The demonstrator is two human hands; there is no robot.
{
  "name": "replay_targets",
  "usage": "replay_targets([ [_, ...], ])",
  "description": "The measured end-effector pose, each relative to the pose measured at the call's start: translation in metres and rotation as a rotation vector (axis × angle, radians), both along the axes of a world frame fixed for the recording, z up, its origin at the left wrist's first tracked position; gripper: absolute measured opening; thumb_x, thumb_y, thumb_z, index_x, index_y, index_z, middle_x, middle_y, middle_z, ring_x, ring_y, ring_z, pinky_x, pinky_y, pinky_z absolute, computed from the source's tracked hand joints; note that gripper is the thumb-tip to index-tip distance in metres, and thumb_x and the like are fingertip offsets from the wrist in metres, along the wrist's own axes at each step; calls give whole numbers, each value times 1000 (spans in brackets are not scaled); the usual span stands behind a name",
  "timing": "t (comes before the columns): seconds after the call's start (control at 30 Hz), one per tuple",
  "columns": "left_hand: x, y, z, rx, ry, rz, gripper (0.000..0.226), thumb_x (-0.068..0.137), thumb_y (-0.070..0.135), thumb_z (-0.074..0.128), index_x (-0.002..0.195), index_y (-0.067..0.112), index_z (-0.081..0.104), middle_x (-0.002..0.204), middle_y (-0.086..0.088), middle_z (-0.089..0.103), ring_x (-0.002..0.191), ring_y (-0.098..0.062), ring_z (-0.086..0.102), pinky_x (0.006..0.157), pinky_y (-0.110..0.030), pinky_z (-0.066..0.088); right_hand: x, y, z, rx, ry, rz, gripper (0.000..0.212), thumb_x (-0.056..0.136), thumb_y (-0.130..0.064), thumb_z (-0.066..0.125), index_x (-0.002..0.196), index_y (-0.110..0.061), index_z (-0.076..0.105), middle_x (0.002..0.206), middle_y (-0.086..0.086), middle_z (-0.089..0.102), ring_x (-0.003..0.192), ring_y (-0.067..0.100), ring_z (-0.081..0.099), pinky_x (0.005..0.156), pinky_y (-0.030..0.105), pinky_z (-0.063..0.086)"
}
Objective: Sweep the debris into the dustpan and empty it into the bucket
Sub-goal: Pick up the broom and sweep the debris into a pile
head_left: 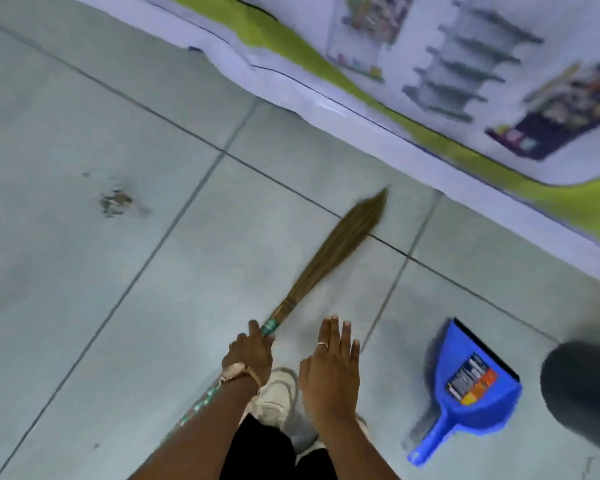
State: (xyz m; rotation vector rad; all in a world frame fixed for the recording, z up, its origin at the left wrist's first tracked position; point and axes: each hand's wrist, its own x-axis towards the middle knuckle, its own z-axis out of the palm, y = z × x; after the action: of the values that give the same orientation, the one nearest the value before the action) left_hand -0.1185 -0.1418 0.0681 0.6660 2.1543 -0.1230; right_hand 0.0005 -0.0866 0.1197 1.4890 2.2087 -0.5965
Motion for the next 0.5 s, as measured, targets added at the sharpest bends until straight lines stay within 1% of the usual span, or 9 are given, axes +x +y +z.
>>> replay_targets([
  [0.07,-30,-26,18,-43,-1,93,46,99,44,29,132,13,33,121,-17,56,109,-36,58,85,-41,46,-39,-15,16,4,37,67,74,62,-28,78,129,-2,59,135,14,60,127,32,55,101,48,49],
  [0.1,-43,-35,22,-42,-4,121,45,99,43,30,133,14,33,120,-17,57,108,-36,59,84,-41,46,-55,-20,21,-1,70,98,72,71,-27,71,136,-2,52,142,13,53,134,32,47,107,48,43],
  [0.17,-71,-53,24,-24,13,163,45,98,41,31,137,18,32,119,-15,59,103,-34,62,80,-39,48,-90,-28,27,-21,146,158,68,88,-25,54,148,-4,29,156,12,31,147,30,24,119,44,23],
  [0.2,-83,-60,24,-9,31,178,48,99,42,30,143,23,28,119,-13,60,102,-32,63,78,-37,49,-106,-31,28,-51,180,180,67,93,-26,46,151,-5,19,160,10,21,150,28,14,121,42,15],
  [0.23,-97,-69,22,11,53,198,51,99,43,29,148,30,21,118,-12,62,99,-30,64,76,-36,49,-123,-35,24,-66,209,211,66,96,-26,41,152,-5,13,161,10,14,151,27,8,122,39,10],
  [0.3,-120,-79,15,65,97,228,52,99,44,27,148,44,10,113,-10,64,93,-27,65,72,-36,51,-149,-38,12,-48,254,255,65,97,-24,38,152,-4,11,161,12,13,151,27,6,123,38,7],
  [0.33,-131,-88,8,92,109,256,52,99,45,27,147,47,9,113,-11,64,93,-28,65,72,-37,52,-161,-43,1,-46,269,282,65,96,-22,39,151,-3,11,161,13,14,150,28,8,123,38,8],
  [0.4,-149,-104,-10,131,118,323,51,99,44,28,147,49,12,116,-13,63,96,-31,64,73,-38,50,-178,-53,-26,-53,266,343,66,94,-20,41,150,1,13,160,17,16,150,30,10,122,40,9],
  [0.5,-167,-132,-41,145,146,439,51,98,44,30,146,50,14,119,-17,62,101,-37,62,78,-40,49,-192,-64,-65,-2,241,453,69,89,-19,49,148,5,22,156,22,24,148,34,19,121,45,17],
])
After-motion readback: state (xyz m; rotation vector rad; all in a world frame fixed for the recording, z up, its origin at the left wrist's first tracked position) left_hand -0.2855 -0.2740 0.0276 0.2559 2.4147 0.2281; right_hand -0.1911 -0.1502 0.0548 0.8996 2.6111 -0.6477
